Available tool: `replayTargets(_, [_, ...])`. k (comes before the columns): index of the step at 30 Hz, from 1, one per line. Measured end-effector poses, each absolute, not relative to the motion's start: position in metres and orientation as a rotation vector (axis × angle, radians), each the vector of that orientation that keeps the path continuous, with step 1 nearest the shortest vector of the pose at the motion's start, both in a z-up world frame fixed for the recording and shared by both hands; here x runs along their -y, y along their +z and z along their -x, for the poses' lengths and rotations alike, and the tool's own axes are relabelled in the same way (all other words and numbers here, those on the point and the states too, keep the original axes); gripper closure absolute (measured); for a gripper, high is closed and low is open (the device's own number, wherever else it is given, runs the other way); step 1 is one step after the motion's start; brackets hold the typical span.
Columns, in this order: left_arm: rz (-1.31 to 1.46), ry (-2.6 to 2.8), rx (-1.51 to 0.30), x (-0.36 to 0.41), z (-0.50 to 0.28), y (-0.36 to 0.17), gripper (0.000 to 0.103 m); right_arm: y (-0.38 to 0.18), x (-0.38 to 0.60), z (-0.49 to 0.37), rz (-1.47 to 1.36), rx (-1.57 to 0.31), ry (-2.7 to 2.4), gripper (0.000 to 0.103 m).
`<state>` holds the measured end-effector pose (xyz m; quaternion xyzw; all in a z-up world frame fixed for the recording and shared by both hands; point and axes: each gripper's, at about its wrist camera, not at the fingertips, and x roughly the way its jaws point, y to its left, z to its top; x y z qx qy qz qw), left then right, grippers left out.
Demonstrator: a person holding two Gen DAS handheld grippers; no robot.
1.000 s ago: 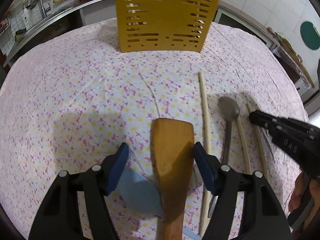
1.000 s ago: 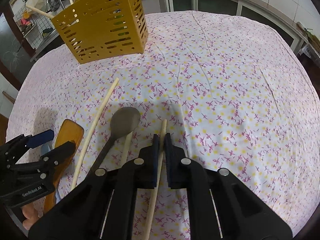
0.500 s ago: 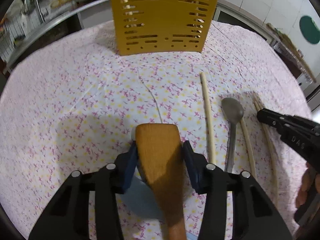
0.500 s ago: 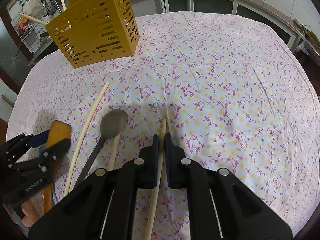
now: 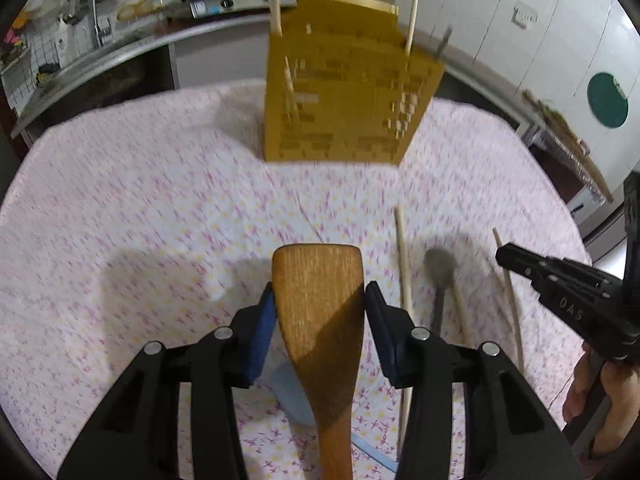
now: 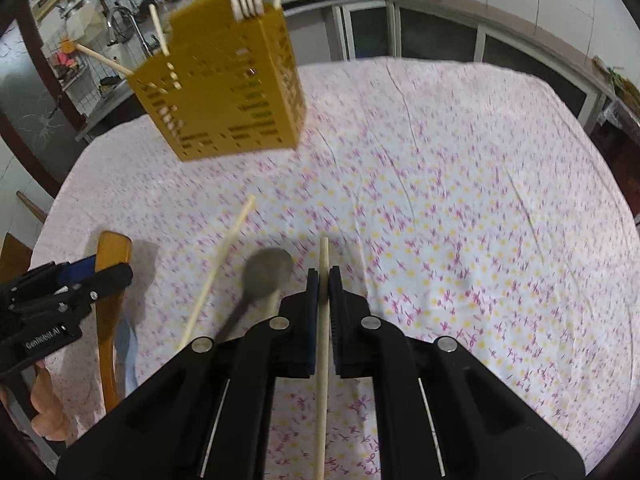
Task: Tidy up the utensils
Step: 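Lift the wooden spatula and chopstick up toward the yellow holder with both tools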
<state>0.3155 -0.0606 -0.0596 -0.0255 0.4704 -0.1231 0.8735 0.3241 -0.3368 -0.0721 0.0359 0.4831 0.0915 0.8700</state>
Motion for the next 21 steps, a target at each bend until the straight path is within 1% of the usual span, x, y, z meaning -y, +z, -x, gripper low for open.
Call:
replayTargets(5, [0.069, -0.245, -0.871, 0.049, -0.307, -0.026, 0.058, -0.051, 0.335, -0.32, -0.073, -0.948, 0.213, 0.097])
replayTargets(9, [0.111, -0.252, -0.793, 0.038, -0.303, -0.002, 0.059, -0.028, 0.33, -0.315, -0.063, -0.861, 0.227, 0.097])
replayTargets(14, [0.108, -0.242, -0.73, 0.034, -0.303, 0.017, 0.059, -0.003, 0.325, -0.315, -0.056, -0.768, 0.232, 0.097])
replayTargets(21, [0.099, -0.252, -0.674, 0.038, -0.302, 0.037, 0.059, 0.011, 0.325, -0.322, -0.07, -0.686, 0.24, 0.097])
